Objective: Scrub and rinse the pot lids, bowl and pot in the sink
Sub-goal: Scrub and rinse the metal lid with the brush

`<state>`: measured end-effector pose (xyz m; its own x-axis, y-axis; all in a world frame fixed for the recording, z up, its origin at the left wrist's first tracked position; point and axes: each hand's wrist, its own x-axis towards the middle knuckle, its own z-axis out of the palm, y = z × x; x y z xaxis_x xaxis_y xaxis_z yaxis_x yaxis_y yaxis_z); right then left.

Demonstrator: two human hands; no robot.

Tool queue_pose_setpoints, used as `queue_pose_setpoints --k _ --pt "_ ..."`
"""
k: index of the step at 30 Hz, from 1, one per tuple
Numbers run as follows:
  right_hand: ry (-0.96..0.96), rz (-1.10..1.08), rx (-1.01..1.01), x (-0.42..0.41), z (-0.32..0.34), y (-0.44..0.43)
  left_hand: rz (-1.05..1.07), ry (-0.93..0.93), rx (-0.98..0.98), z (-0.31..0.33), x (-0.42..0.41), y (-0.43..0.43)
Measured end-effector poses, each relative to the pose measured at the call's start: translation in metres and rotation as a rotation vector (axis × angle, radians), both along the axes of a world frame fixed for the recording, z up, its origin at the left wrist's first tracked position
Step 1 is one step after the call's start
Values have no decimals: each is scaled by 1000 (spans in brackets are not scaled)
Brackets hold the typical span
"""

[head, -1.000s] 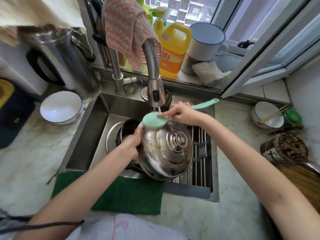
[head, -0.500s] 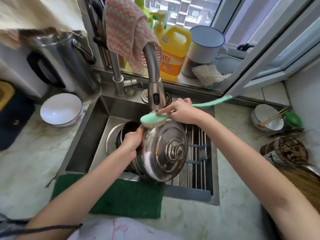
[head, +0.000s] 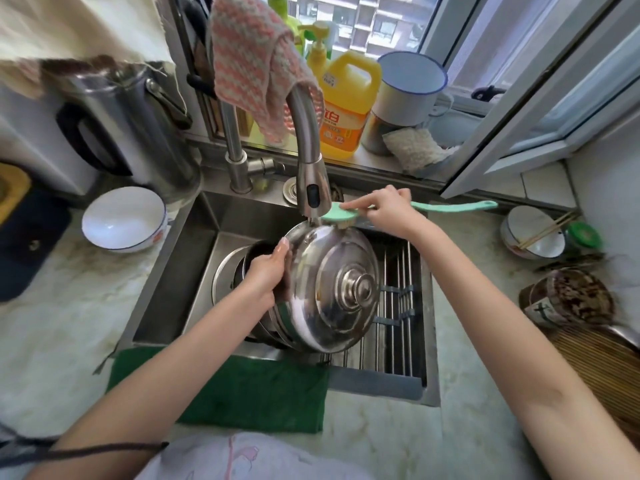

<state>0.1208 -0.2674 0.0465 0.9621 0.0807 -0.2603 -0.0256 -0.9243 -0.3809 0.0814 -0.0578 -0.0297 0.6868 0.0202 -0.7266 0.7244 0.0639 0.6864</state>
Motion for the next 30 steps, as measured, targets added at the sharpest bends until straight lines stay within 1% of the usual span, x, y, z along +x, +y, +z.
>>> queue_pose_setpoints --k 1,2,4,5,6,8,9,10,13,14,15,16,17,18,19,21,22,23,24,25,26,27,28,30 --pt "-1 -13 29 -3 0 1 5 33 -29 0 2 0" --pt "19 29 89 -8 0 6 9 73 -50 1 4 0" --pt "102 174 197 -23 0 23 17 185 -123 0 1 0" --pt "108 219 215 -29 0 27 36 228 -162 0 0 0" --pt "93 187 226 -29 -4 24 58 250 -197 -1 0 0" --pt "53 -30 260 -23 -13 9 88 272 -193 1 0 -1" --pt "24 -106 265 -23 -16 7 112 288 -180 1 1 1" --pt "20 -104 287 -25 -16 9 141 297 -167 3 1 1" --pt "105 176 313 -40 -8 34 222 292 -201 3 3 7" --pt "81 204 314 -39 -6 37 247 294 -212 1 4 7" --pt "53 154 325 -34 -5 34 241 305 -210 0 5 7" --pt "36 60 331 -28 -6 28 230 334 -197 2 4 5" --pt "20 -10 326 -24 -6 24 223 365 -202 4 4 5" --pt "13 -16 313 -23 -5 25 243 372 -220 2 5 5" --pt "25 44 299 -24 -5 28 270 377 -251 0 5 4" --pt "72 266 265 -31 1 42 310 319 -284 2 4 3" --pt "69 330 246 -31 4 44 317 297 -296 4 2 5" --pt "69 292 237 -25 1 41 335 302 -290 5 2 5" --pt "58 191 232 -19 0 36 308 328 -255 2 2 6" --pt "12 82 211 -15 -3 31 286 363 -229 1 2 8" --pt "-28 24 192 -13 -4 31 257 391 -203 0 1 9" --pt "-34 45 184 -16 -2 36 260 394 -222 0 2 11" --pt "-12 139 171 -22 -1 45 245 379 -239 1 0 12" --pt "-26 370 46 -41 8 66 233 340 -254 2 0 11"
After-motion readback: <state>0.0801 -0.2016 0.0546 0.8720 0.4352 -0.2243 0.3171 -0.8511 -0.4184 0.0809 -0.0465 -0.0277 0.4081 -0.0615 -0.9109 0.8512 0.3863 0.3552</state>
